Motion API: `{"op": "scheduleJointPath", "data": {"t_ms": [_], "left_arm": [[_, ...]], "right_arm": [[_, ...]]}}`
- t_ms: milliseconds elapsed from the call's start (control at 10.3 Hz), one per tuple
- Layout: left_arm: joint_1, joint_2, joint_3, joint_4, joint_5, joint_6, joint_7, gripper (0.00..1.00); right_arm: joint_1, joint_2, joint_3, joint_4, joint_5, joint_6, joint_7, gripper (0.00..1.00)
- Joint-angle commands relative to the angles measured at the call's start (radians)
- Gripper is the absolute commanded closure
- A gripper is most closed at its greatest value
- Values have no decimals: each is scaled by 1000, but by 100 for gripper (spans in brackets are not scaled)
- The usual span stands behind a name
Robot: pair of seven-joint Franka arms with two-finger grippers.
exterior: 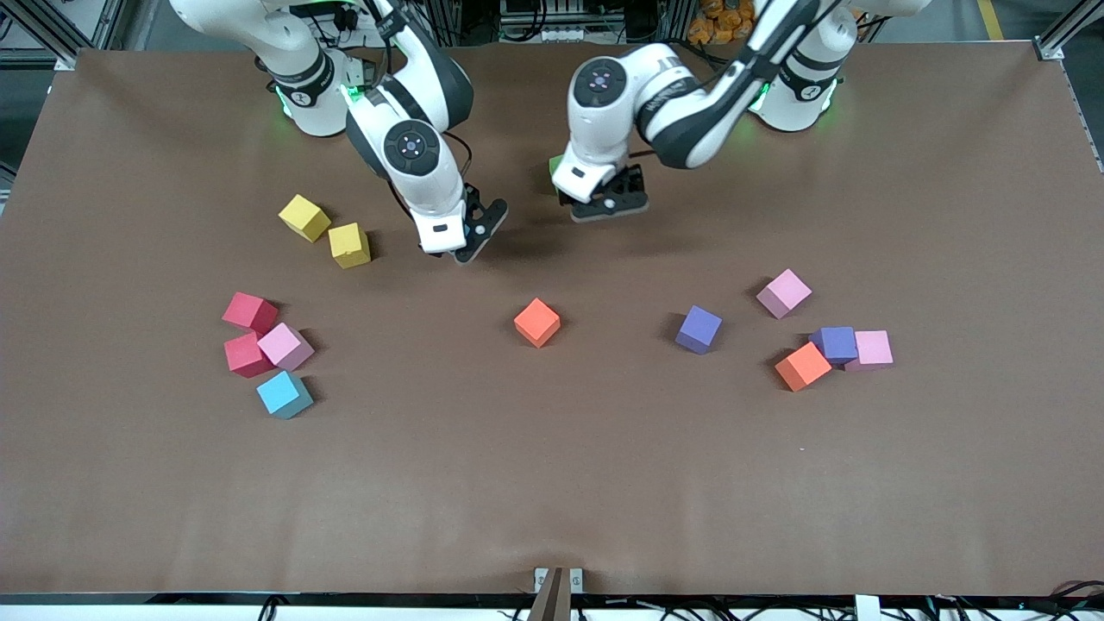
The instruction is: Form number 2 with 11 blocks
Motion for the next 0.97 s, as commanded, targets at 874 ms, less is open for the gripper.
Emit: {"op": "scheduleJointPath", "data": {"t_ms": [874], "left_arm": [[304, 56, 223, 120, -102, -38, 231, 0]], "right_arm": [[580, 114, -240, -55, -5, 266, -106, 81]]}}
